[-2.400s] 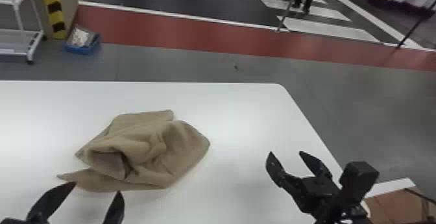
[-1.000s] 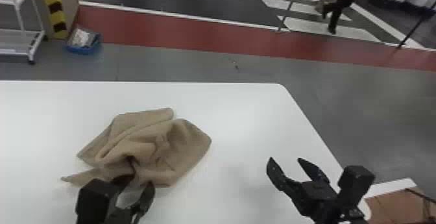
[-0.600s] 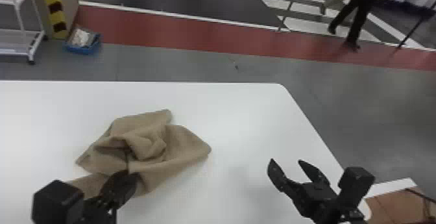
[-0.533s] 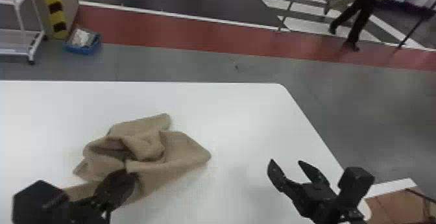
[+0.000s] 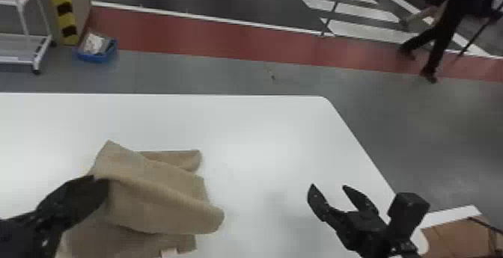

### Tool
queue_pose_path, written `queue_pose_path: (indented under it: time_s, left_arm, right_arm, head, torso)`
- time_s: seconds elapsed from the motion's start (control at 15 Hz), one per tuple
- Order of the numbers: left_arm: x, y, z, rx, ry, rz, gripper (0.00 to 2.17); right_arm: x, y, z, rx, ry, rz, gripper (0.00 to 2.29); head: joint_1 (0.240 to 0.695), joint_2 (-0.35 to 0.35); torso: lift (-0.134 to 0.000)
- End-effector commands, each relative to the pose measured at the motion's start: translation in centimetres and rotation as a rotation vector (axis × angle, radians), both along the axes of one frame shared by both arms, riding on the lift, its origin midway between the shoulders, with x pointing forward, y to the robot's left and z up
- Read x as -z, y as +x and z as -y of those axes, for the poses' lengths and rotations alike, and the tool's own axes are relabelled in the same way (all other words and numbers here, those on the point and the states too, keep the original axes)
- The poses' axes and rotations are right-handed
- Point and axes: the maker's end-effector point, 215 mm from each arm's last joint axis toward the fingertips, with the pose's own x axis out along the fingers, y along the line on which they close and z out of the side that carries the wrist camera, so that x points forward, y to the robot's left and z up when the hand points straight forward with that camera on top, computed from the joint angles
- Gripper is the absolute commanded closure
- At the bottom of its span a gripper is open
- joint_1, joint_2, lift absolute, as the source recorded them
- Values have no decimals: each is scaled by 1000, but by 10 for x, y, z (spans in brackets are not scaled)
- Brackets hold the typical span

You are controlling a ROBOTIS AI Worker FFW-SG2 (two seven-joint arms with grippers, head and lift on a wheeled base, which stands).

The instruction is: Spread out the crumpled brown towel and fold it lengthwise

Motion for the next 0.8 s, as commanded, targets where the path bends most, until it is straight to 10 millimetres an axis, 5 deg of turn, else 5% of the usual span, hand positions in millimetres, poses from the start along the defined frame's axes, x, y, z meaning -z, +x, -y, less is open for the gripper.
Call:
queue_pose_path:
  time_s: [0.0,0.13,0.33,0.47,0.53,0.6,0.67,0.73]
  left_arm:
    - [-30,10,2,-18,1,32,1727]
    - [-43,30,-4,-72,32,45,1727]
    - [-15,81,-19,-191,130,-8,1727]
    - [-18,101,-31,-255,155,8,1690]
    - [0,105,-33,-263,179,-55,1197]
    - [34,104,-37,-270,214,-162,221]
    - [58,101,-43,-298,260,-215,-2]
    - [73,100,-49,-322,294,-240,-2]
  right_arm:
    - [2,-1,0,0,0,-5,87]
    - [2,-2,0,0,0,-6,87]
    - [2,1,-4,-6,2,-4,87]
    - [3,1,-3,-5,1,-7,87]
    - [5,1,-3,-4,1,-10,87]
    - [8,1,-3,-2,3,-14,87]
    - [8,3,-2,-2,3,-12,87]
    - [8,3,-3,-3,1,-14,87]
  head:
    - [695,-350]
    - [695,-350]
    - [695,-340]
    - [695,-302]
    - [695,-292]
    - [695,-286]
    - [695,-282]
    - [695,-278]
  torso:
    - [-124]
    - [-124]
    - [-124]
    - [-124]
    - [-124]
    - [-124]
    - [-124]
    - [-124]
